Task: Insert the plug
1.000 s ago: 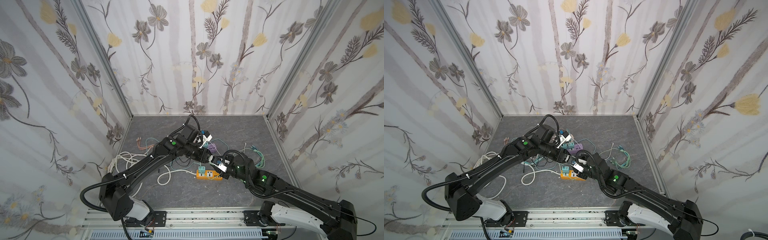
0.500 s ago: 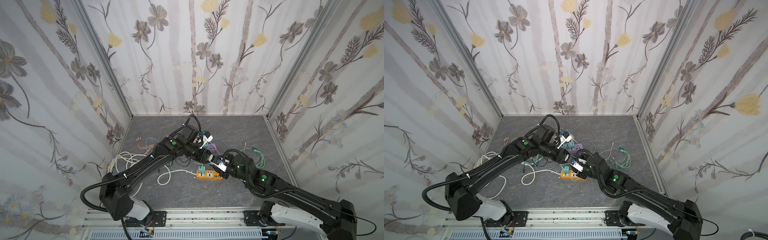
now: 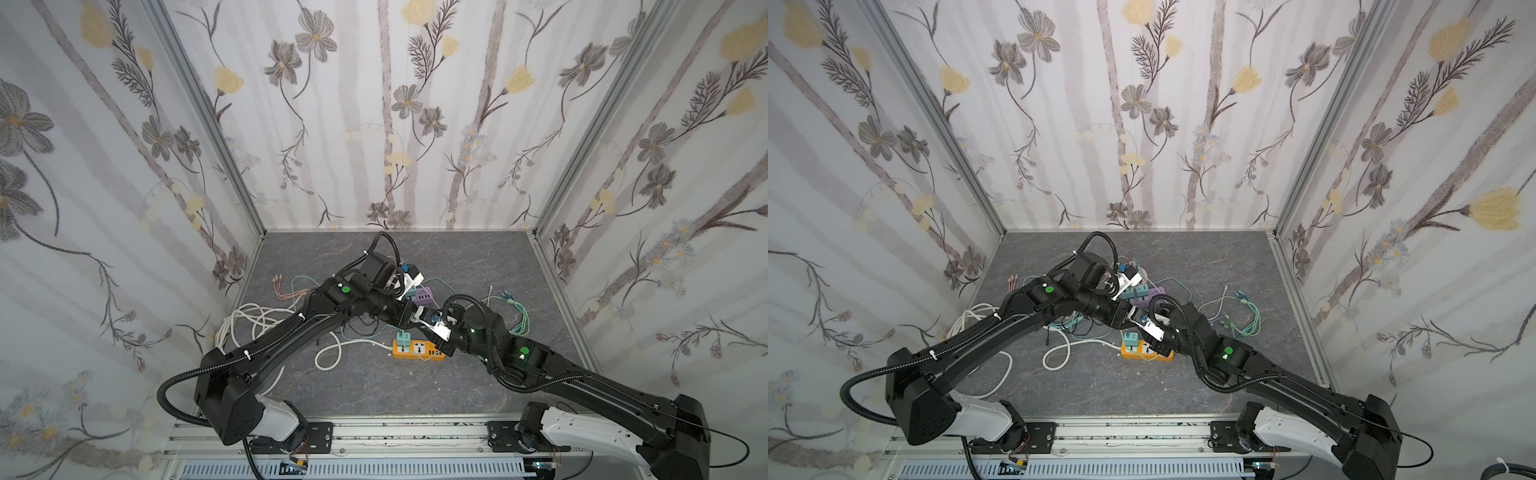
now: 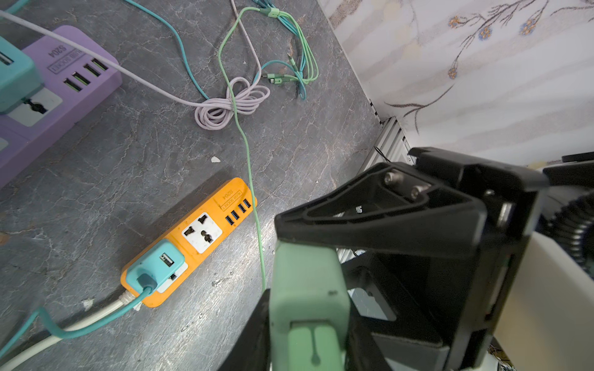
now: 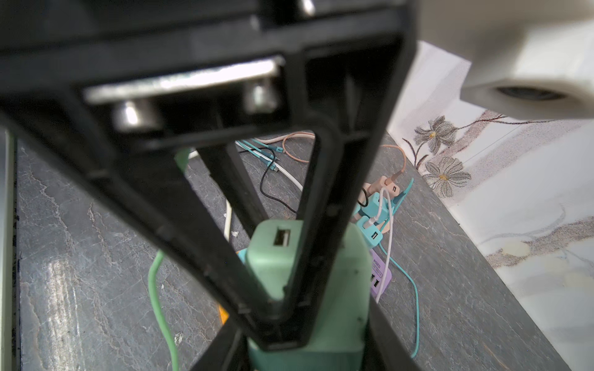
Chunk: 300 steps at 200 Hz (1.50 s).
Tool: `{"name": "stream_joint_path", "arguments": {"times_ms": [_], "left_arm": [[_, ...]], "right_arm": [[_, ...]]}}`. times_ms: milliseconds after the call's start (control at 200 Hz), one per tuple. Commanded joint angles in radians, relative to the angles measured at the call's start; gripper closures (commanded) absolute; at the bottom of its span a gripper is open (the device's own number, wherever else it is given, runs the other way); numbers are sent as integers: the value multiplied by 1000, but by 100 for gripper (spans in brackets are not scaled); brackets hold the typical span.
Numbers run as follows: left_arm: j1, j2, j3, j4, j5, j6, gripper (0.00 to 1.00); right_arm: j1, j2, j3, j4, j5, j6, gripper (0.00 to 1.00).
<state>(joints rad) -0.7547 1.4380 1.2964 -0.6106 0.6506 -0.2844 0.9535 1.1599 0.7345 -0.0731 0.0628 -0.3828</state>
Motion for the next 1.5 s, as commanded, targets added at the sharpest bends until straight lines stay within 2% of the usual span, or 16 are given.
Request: {"name": "stream_joint_path", "arguments": {"times_ms": [0, 90, 170, 210, 375, 450, 480, 530, 550, 565, 585, 769, 994, 1234, 1314, 1494], "left_arm": [[0, -4, -6, 83, -31, -30, 68], [0, 0, -4, 89, -26, -29, 75], [-1, -2, -5, 89, -35, -26, 89], [1, -5, -6, 90, -50, -29, 100], [0, -25, -20, 114, -118, -30, 100], [-1, -52, -45, 151, -170, -27, 100], [-1, -62, -52, 157, -196, -21, 100], [0, -68, -52, 150, -236, -3, 100], [0, -66, -48, 143, -249, 5, 100], [0, -64, -44, 133, -256, 11, 100], [0, -60, -39, 122, -261, 19, 100], [0, -17, 0, 66, -271, 59, 100], [-5, 40, 78, -11, -299, 130, 100], [-73, 97, 206, -120, -372, 284, 100], [-95, 122, 240, -145, -383, 324, 100], [-155, 177, 316, -153, -345, 426, 100]], "right_arm": [[4, 7, 11, 71, -39, 7, 80], [2, 9, 13, 70, -42, 11, 80], [4, 11, 12, 69, -53, 13, 79], [4, 11, 13, 68, -59, 15, 78], [2, 8, 12, 52, -67, 37, 72], [2, -6, 12, 39, -41, 57, 61], [0, -17, 10, 30, -30, 65, 52], [-5, -40, 3, 16, -23, 77, 31], [-8, -50, -2, 9, -20, 81, 19], [-11, -57, -6, 6, -18, 86, 5], [-14, -69, -12, 1, -16, 91, 1], [-45, -176, -80, -20, 71, 187, 1], [-79, -293, -133, -88, 272, 359, 1], [-166, -449, -269, -95, 302, 571, 1], [-226, -487, -302, -106, 286, 623, 1], [-269, -487, -331, -148, 299, 729, 1]]}}
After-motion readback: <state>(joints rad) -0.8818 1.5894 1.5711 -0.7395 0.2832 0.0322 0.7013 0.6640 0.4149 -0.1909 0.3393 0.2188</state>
